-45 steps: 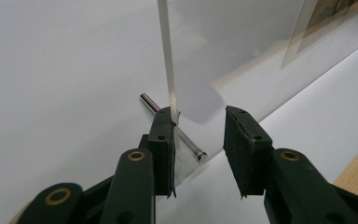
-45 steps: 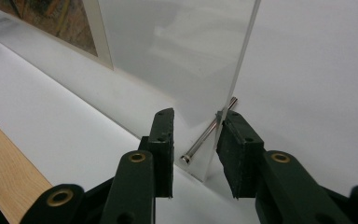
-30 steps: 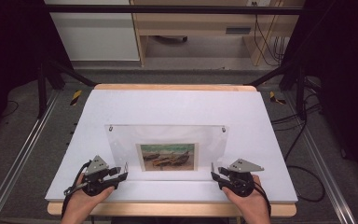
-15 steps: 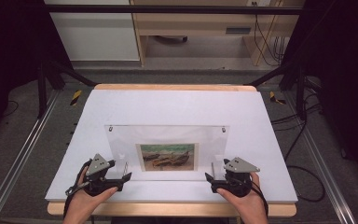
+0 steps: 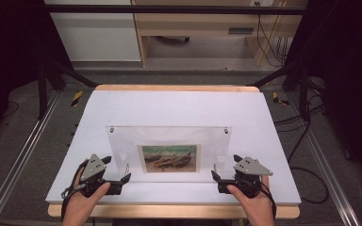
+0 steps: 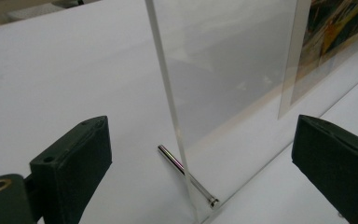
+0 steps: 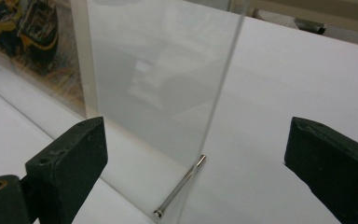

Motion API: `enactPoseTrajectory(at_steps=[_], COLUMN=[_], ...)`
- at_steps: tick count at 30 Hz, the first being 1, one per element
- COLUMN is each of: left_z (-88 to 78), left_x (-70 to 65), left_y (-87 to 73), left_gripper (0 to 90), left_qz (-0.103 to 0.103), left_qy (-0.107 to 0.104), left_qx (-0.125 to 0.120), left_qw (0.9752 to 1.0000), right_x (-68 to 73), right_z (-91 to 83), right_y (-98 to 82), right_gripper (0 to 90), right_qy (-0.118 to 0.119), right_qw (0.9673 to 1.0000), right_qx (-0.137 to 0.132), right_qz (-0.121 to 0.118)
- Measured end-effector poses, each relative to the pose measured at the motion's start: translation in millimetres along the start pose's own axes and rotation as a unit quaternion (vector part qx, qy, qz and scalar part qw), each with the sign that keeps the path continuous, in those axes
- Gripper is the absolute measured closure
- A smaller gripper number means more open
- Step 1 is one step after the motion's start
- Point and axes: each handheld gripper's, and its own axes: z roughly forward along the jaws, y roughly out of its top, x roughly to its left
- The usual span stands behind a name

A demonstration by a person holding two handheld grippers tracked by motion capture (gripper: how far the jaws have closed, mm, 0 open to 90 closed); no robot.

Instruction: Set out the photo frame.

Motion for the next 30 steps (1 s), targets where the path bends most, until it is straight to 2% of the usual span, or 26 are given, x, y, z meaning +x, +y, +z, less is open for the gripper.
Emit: enactPoseTrajectory(at_steps=[6, 17, 22, 30], left_z=[-10.0, -21.4, -26.0, -28.7], left_x=[11.1, 27.6, 35.5, 45.2], left_y=[0.9, -1.0, -2.8, -7.3], left_gripper=[4.6, 5.0, 5.1, 5.4], left_qz=[-0.013, -0.033, -0.042, -0.055], left_qy=[0.011, 0.031, 0.044, 0.064], left_qx=[-0.022, -0.037, -0.042, -0.047], left_qw=[0.9996, 0.9983, 0.9973, 0.9953], right_x=[-9.4, -25.1, -35.7, -53.1], right_z=[-7.6, -21.8, -29.4, -38.2], right_y=[1.1, 1.2, -0.6, -5.8], right_gripper=[6.8, 8.3, 8.9, 9.2], right_qy=[-0.013, -0.022, -0.036, -0.073], right_qw=[0.9997, 0.9984, 0.9971, 0.9927], right_qx=[-0.015, -0.031, -0.039, -0.042], right_qz=[0.016, 0.043, 0.054, 0.086])
